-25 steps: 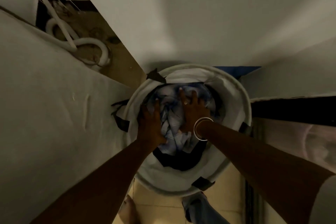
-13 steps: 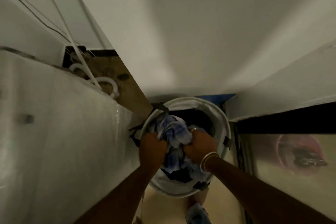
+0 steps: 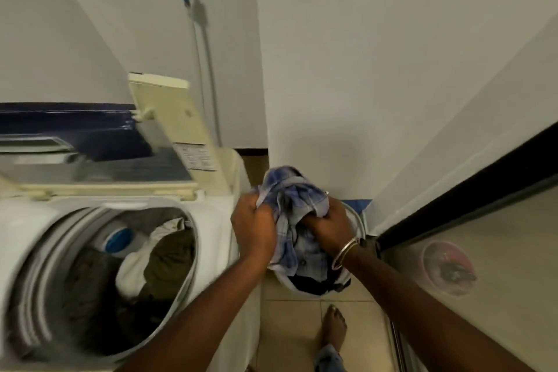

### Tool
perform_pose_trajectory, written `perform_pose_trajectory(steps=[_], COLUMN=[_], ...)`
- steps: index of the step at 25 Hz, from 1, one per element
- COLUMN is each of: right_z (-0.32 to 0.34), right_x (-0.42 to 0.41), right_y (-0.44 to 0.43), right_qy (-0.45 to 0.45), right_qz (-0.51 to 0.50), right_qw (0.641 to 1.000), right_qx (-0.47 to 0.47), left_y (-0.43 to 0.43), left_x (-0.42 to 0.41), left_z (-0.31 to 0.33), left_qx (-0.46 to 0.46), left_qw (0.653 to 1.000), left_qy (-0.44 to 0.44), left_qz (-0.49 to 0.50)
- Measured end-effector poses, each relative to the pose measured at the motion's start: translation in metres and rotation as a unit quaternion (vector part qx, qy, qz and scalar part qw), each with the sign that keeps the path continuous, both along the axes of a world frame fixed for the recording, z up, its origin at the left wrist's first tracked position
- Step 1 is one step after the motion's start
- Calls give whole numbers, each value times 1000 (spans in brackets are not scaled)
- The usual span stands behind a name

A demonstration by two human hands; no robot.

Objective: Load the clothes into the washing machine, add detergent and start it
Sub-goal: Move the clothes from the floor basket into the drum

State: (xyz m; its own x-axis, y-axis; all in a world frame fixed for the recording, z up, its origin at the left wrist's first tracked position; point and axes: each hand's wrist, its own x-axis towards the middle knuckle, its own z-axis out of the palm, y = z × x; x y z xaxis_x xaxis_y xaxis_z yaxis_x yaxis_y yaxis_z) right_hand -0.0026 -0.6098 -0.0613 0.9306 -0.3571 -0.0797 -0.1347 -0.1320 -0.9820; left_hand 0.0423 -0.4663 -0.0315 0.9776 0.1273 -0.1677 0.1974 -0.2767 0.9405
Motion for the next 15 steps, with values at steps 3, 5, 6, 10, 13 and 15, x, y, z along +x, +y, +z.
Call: perform_pose_trajectory(steps=[3, 5, 6, 10, 13, 15], right_z=[67, 112, 131, 202, 224, 232], right_x=[0, 7, 13, 40, 61, 69], right_y=[59, 100, 122, 218, 271, 312], right_qy=[-79, -115, -135, -232, -238, -226], right_qz=[-5, 3, 19, 123, 136, 153], right_qw=[996, 992, 989, 964, 960, 959], right_qx=[32, 49, 50, 42, 58, 81], left_y=[55, 93, 114, 210, 256, 295], left_x=[-9, -12, -12, -10, -1, 3], left_z=[77, 124, 148, 220, 241, 250], left_qx=[-48, -66, -77, -101, -122, -126], left_qw=[995, 987, 982, 958, 950, 944], left_qy=[-86, -142, -168, -234, -241, -241], left_qz=[19, 37, 48, 128, 158, 186])
